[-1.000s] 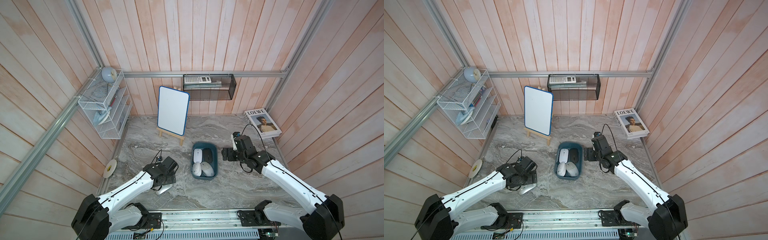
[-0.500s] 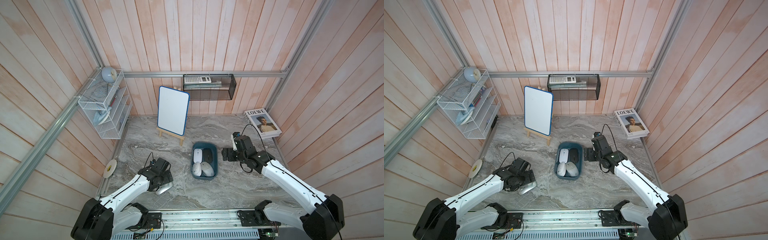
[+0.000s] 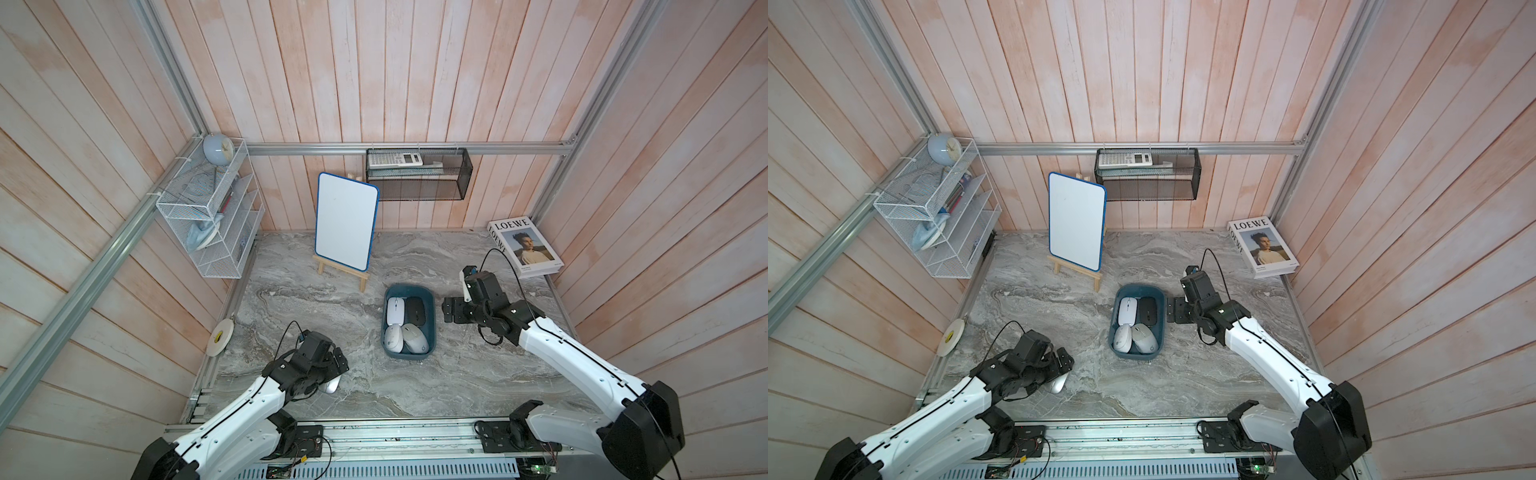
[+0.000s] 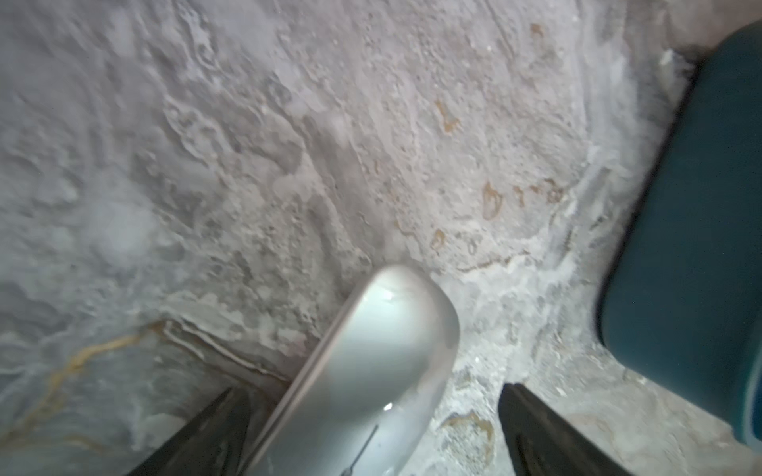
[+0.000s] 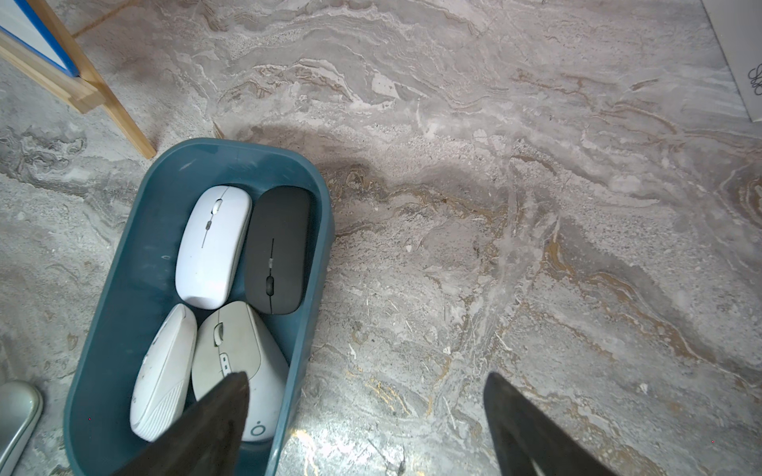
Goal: Put the mouse in the storage box
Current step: Pick up the mouse from the center of the board.
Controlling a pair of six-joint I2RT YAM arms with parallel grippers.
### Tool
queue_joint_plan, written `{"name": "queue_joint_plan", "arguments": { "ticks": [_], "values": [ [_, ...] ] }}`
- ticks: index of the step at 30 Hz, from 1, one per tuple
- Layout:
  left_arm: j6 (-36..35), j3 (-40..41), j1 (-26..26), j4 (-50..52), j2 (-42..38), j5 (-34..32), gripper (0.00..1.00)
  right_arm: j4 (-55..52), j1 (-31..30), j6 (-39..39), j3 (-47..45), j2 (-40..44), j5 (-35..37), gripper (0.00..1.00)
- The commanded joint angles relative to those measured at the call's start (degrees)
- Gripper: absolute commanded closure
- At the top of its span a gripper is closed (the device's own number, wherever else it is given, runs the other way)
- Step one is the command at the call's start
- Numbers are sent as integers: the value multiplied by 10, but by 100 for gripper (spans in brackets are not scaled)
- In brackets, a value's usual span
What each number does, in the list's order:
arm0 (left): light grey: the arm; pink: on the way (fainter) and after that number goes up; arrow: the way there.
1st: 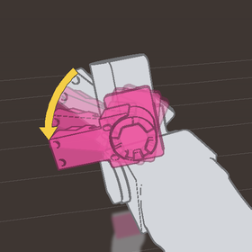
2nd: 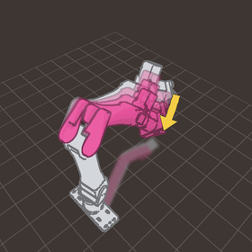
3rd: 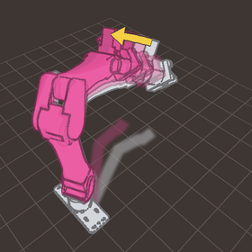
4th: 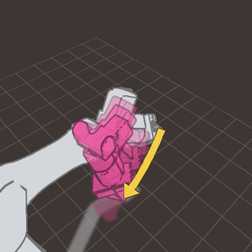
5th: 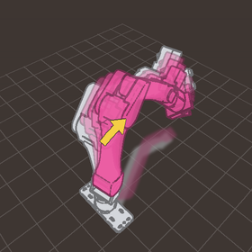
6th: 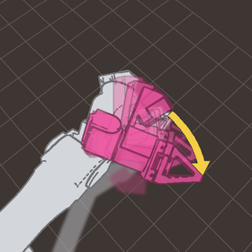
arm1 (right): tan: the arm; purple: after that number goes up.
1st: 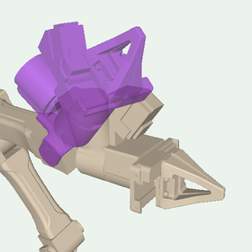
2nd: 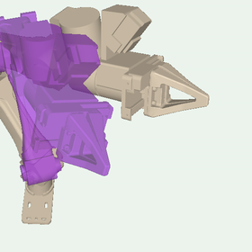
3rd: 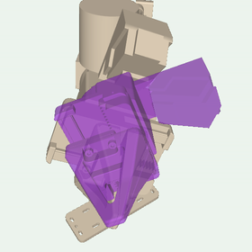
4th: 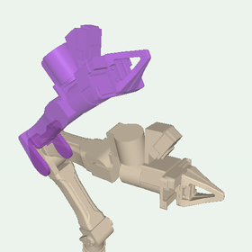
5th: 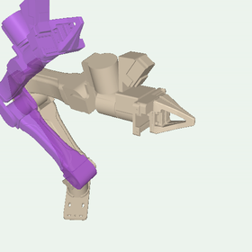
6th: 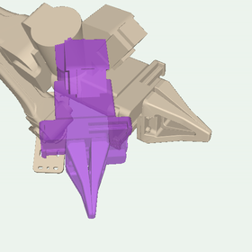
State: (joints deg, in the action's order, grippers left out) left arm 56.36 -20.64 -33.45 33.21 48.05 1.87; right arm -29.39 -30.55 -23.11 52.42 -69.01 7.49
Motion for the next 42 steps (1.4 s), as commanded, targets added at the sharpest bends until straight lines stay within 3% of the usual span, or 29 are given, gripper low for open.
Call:
{"name": "queue_joint_plan", "arguments": {
  "ticks": [1, 11, 18, 29, 33, 42],
  "values": [
    [43, 8, -38, -5, -14, 3, 0, 10, 3, -11, -1, -8, -7, 7],
    [50, -46, -98, 55, 128, -86, 1, 10, 3, -12, -2, -6, -10, 7],
    [23, -102, -103, 84, 240, -117, 15, 7, 3, -11, -7, -3, -7, 7],
    [0, -131, -104, 91, 306, -146, 23, 7, 4, -11, -8, 0, -6, 7],
    [-7, -130, -104, 85, 310, -141, 38, 9, 4, -11, -10, 5, -5, 7],
    [-17, -149, -104, 110, 284, -144, 54, 6, 4, -11, -11, 10, -5, 7]
  ]
}}
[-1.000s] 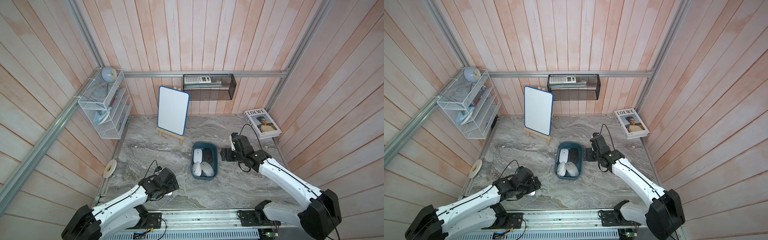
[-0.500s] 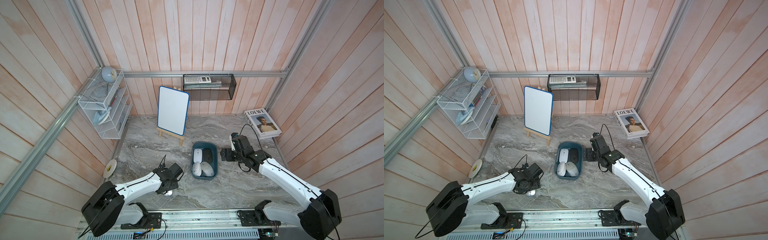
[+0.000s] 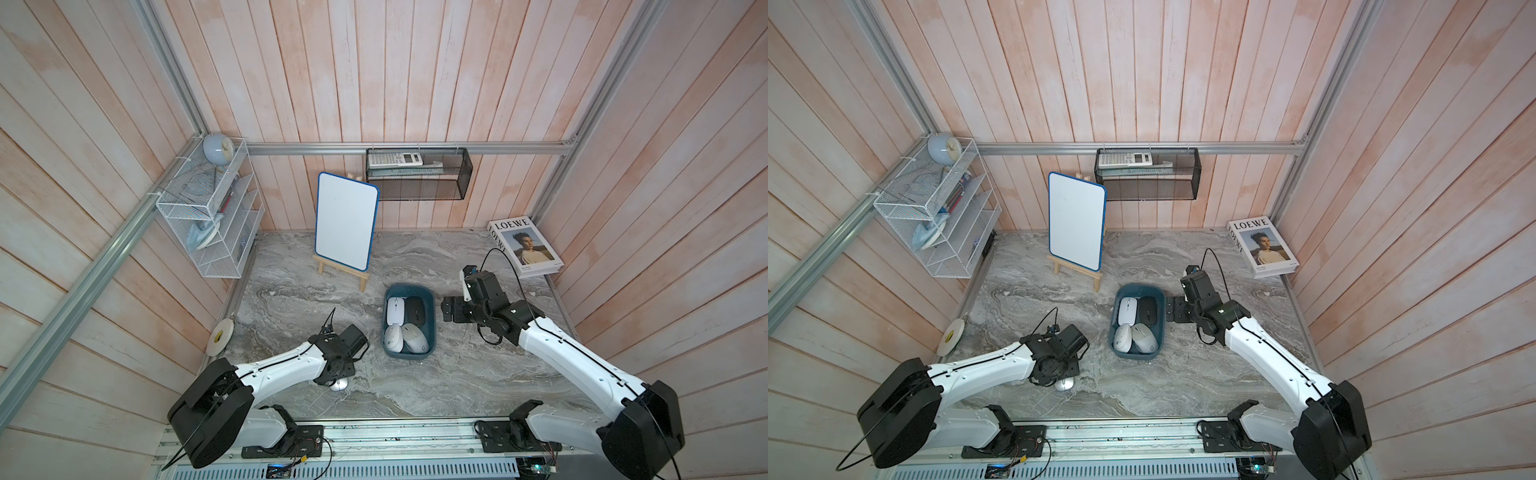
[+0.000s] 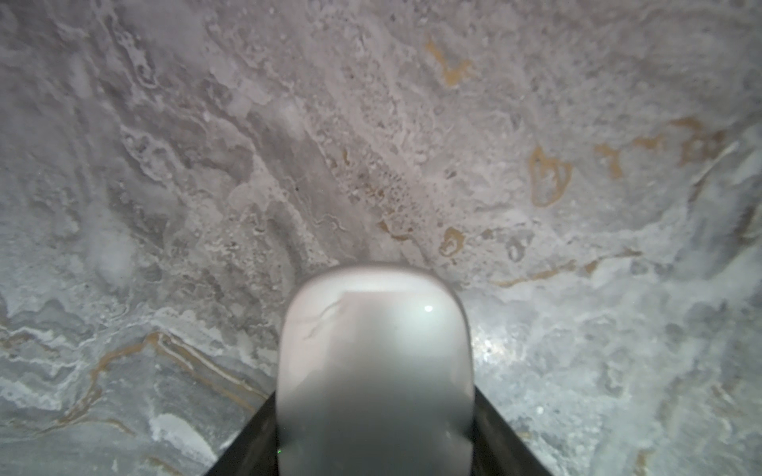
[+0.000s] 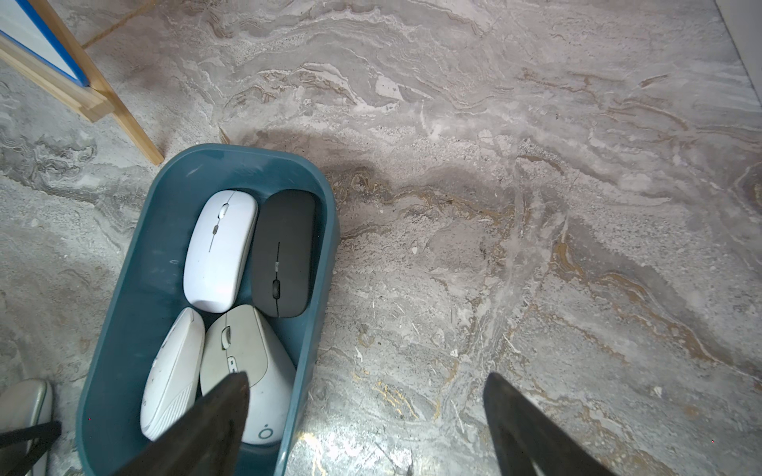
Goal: Put the mouse in the storage box
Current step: Pick up the mouse from the center of the board, then place the mouse in the storage box.
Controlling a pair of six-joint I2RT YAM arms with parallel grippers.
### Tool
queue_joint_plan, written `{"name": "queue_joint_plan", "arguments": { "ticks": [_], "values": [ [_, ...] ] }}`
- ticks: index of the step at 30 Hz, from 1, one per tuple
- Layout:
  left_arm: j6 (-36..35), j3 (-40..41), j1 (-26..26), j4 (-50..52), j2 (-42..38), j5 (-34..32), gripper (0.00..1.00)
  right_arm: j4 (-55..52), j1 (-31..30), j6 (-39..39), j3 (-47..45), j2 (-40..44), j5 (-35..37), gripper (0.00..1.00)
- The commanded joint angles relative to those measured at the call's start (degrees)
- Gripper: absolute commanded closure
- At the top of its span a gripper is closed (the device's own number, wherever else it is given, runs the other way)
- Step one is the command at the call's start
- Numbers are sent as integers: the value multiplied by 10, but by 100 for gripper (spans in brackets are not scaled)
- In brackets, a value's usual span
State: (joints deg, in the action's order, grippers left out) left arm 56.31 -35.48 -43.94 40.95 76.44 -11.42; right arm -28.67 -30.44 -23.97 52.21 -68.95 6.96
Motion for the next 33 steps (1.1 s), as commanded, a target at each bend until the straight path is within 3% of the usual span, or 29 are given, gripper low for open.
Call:
{"name": "queue_joint_plan", "arguments": {
  "ticks": [1, 10, 14, 21, 28, 33],
  "values": [
    [-24, -8, 2, 36, -7, -8, 55, -2, 3, -2, -10, 10, 0, 7],
    [-63, -143, 0, 134, -109, 11, 55, 11, 3, -7, -7, -3, -7, 7],
    [-93, -234, 0, 166, -105, 10, 54, 11, 3, -8, 0, -10, -6, 7],
    [-146, -393, -2, 153, 16, 41, 54, 7, 34, -17, -13, -10, 10, 8],
    [-177, -549, -18, 138, 208, 72, 54, 3, 107, -55, -61, 16, 10, 7],
    [-195, -669, -27, 169, 348, 69, 54, 21, 118, -60, -78, 24, -1, 8]
  ]
}}
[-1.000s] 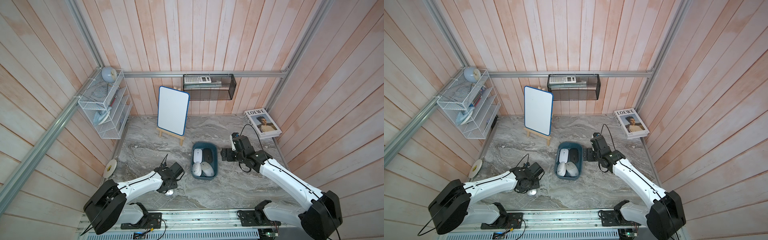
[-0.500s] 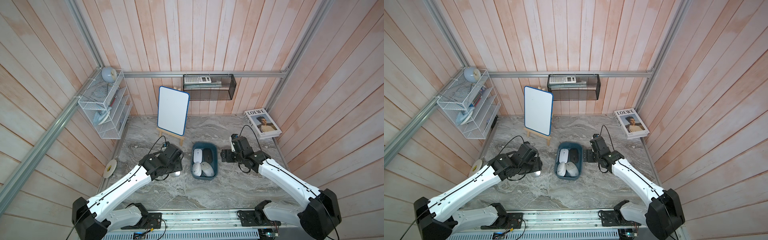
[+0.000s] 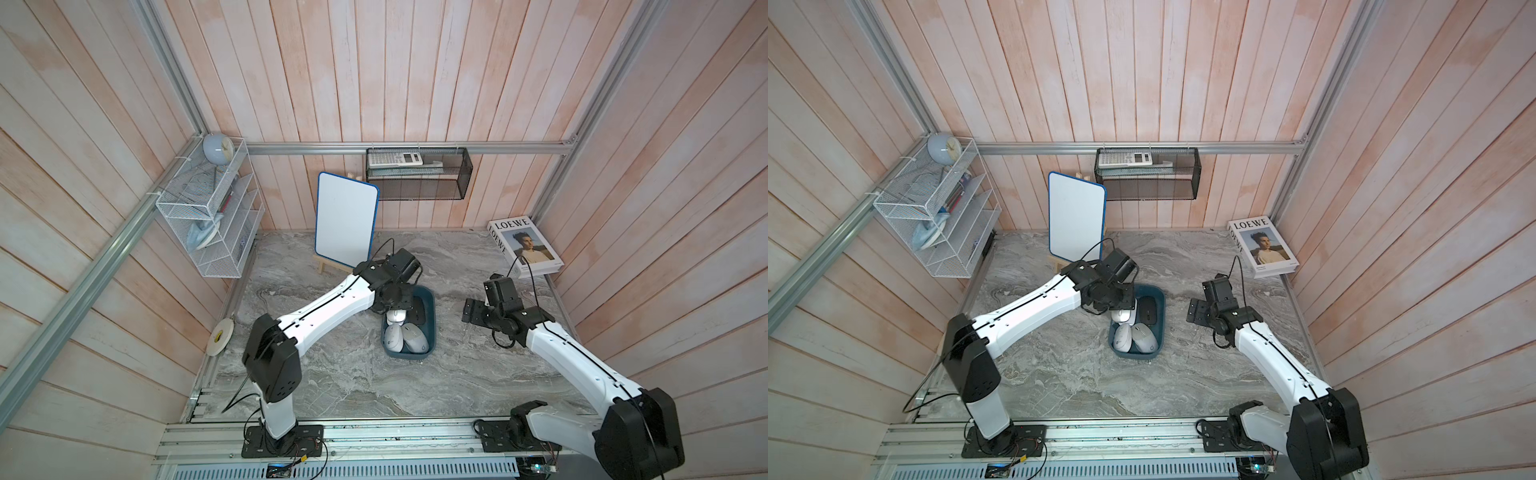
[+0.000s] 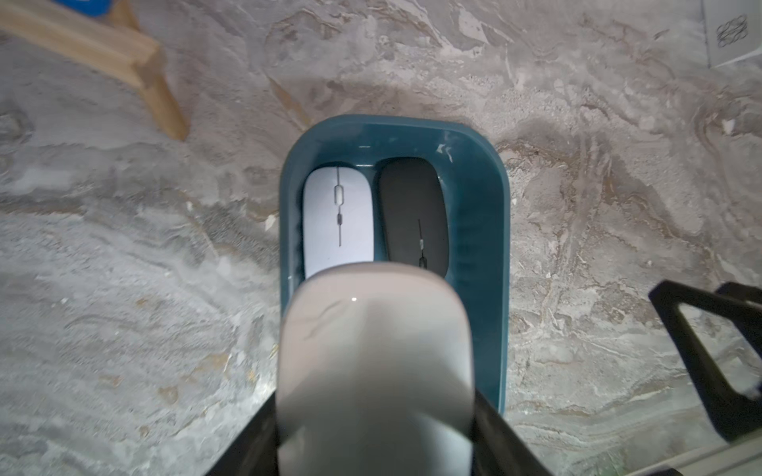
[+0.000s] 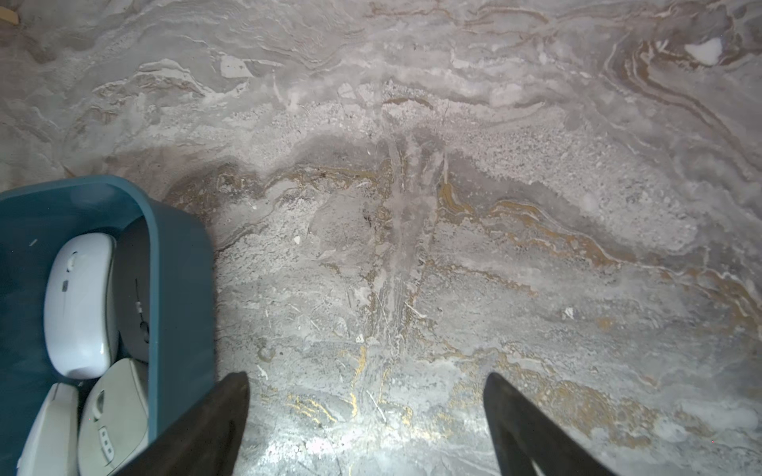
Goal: Put the mouse in the storage box
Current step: Place the mouse in the storage box.
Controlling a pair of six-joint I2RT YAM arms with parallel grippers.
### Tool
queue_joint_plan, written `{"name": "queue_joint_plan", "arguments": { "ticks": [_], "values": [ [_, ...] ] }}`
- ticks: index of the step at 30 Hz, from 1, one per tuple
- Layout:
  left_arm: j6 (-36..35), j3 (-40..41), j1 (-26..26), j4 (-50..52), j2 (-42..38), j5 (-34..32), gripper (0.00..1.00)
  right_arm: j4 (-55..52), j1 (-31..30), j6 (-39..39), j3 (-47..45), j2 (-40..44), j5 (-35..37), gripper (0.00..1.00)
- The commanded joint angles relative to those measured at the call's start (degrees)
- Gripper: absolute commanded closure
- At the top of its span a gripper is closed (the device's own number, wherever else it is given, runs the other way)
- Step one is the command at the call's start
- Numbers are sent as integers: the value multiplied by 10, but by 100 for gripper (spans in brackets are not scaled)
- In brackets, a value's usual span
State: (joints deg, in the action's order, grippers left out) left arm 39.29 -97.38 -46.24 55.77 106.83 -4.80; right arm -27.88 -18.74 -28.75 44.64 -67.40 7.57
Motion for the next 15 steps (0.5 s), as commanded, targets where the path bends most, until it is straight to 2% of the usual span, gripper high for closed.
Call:
{"name": "queue_joint_plan", "arguments": {
  "ticks": [1, 7, 15],
  "values": [
    [-29, -74, -6, 28, 68, 0, 54, 15, 1, -12, -2, 5, -10, 8],
    [-37, -175, -12, 66, 171, -18, 54, 15, 1, -13, -6, -3, -18, 8],
    [-31, -188, -19, 66, 217, -32, 54, 16, 2, -15, -3, -12, -28, 8]
  ]
}}
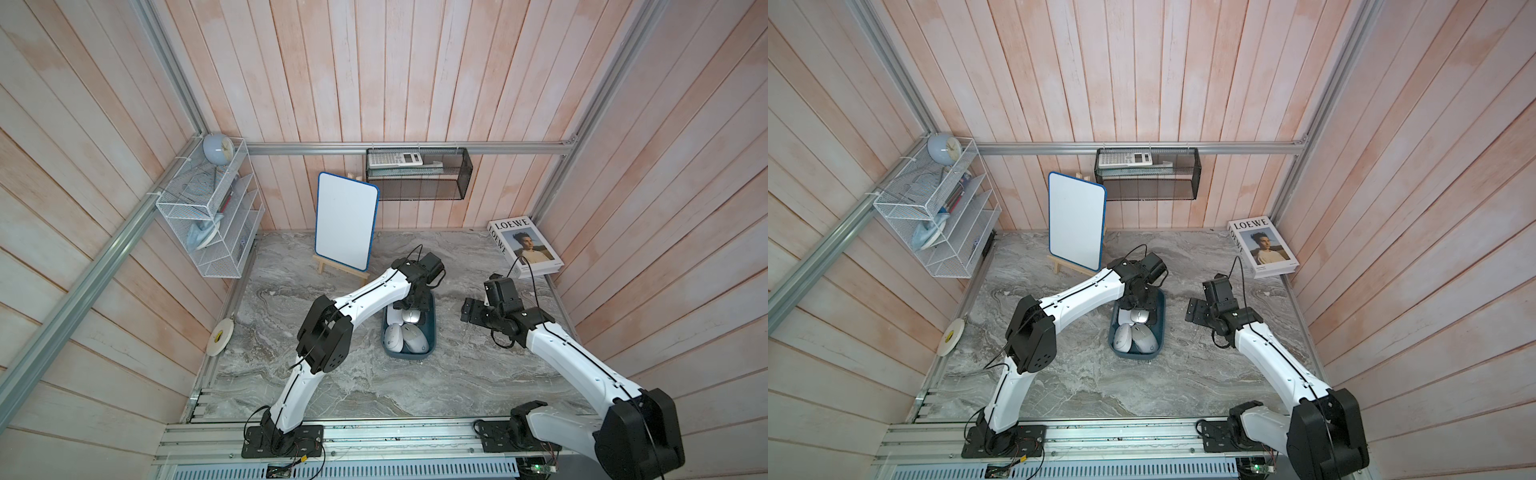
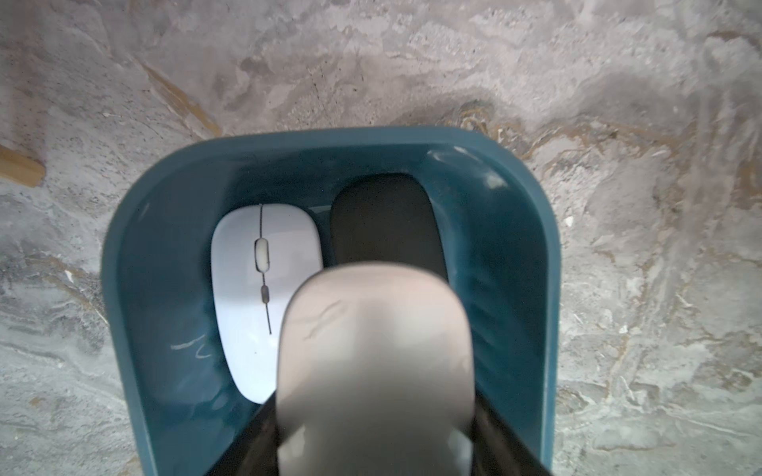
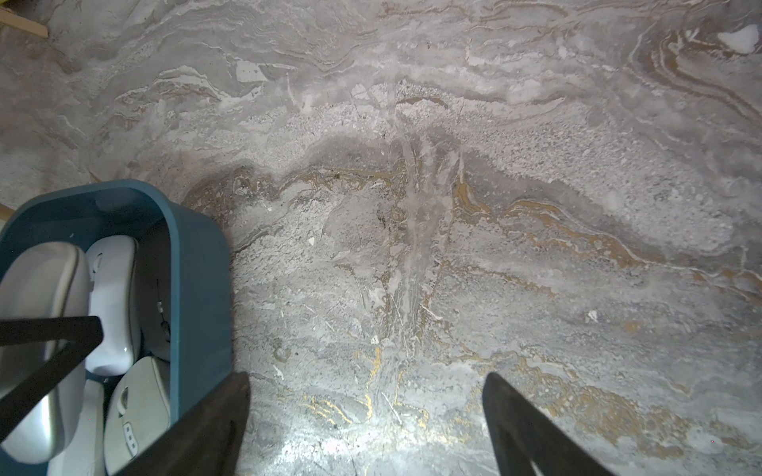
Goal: Put the mouse in the storage box
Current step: Place the mouse in the storage box.
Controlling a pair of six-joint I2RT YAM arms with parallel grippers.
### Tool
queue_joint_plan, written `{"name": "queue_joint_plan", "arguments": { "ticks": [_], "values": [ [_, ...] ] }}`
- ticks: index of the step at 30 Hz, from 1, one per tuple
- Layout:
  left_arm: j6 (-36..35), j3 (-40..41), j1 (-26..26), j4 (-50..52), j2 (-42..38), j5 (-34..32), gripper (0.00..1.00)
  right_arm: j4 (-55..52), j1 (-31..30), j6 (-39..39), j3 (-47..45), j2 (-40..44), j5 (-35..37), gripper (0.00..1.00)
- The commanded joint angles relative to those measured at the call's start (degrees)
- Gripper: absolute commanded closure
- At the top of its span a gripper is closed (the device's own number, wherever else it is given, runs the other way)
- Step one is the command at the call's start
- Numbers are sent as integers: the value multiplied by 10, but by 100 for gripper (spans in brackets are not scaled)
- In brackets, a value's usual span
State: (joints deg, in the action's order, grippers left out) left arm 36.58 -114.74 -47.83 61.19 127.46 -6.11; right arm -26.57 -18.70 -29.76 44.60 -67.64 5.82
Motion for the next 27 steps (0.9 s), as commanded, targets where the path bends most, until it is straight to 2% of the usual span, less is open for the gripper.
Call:
{"name": "queue_joint_plan", "arguments": {
  "ticks": [1, 16, 17, 19, 22, 27],
  "values": [
    [-2, -12, -3, 11, 13, -20, 53, 4, 1, -5, -3, -10, -12, 8],
    [11, -4, -7, -13, 46, -21, 48, 4, 1, -5, -6, -10, -14, 8],
    [11, -4, -7, -12, 47, -23, 46, 4, 1, -5, -7, -9, -14, 8],
    [8, -4, -7, -16, 48, -28, 33, 4, 2, -5, -7, -9, -14, 8],
    [4, 0, -7, -22, 44, -28, 21, 4, 1, -5, -7, -11, -15, 8],
    [-7, -4, -7, -24, 14, -47, 6, 4, 1, -5, -7, -12, -14, 8]
  ]
}}
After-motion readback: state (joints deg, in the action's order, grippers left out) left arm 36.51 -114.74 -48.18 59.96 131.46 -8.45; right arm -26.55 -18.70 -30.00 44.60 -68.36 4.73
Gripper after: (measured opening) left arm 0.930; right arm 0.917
